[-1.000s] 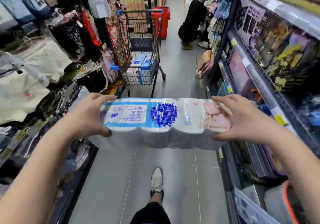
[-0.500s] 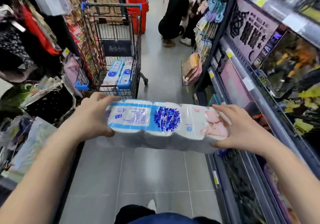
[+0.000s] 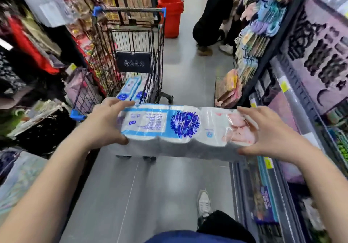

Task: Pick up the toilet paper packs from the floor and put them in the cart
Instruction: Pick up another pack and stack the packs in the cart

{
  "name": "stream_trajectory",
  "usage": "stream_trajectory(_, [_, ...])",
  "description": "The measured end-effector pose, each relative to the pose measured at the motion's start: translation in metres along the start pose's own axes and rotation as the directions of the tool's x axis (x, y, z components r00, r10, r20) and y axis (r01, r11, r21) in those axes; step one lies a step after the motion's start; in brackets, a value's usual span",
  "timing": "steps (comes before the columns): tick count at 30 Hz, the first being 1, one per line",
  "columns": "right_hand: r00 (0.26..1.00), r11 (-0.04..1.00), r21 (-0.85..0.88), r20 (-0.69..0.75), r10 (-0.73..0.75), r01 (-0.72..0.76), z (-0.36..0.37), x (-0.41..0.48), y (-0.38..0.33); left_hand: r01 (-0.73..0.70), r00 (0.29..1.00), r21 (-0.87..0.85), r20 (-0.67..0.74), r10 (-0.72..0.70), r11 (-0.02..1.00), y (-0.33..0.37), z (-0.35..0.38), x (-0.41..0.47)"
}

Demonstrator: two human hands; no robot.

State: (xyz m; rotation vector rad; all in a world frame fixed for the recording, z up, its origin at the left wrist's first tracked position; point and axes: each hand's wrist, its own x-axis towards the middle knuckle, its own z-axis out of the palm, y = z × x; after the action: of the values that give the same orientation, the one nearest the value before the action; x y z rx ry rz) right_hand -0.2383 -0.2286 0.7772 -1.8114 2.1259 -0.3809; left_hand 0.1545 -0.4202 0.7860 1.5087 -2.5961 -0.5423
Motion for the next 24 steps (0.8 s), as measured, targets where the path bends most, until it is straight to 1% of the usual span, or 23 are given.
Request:
stream_trajectory(5, [0.996,0.997,-0.027,0.057,-0.075,0.076,-0.029,0.094,0.044,0.102,0.994,-0.013,-0.033,-0.102,0.995,0.020,0.000,0.053])
stream_trajectory(7, [0.987,0.990,-0.045,0.087,-0.132,0.136,-0.038,0.128,0.052,0.127,0.991,-0.007,-0.042,-0.128,0.992,0.024,-0.003,0.068])
stream_trajectory(11, [0.972,0.980,-0.017,0.128,-0.196,0.200,-0.048,0.191,0.056,0.192,0.979,-0.016,-0.073,-0.192,0.981,0.019,-0.013,0.096])
stream_trajectory(16, [0.946,0.956,-0.027,0.152,-0.286,0.293,-0.044,0.279,0.044,0.274,0.956,-0.028,-0.097,-0.276,0.961,-0.005,-0.025,0.136])
stream_trajectory(21, [0.911,0.923,-0.010,0.167,-0.378,0.385,-0.039,0.379,0.016,0.336,0.926,-0.099,-0.144,-0.348,0.937,-0.056,-0.032,0.179])
stream_trajectory(24, [0.880,0.895,-0.041,0.208,-0.427,0.444,-0.037,0.444,-0.011,0.395,0.897,-0.151,-0.152,-0.416,0.906,-0.088,-0.036,0.205])
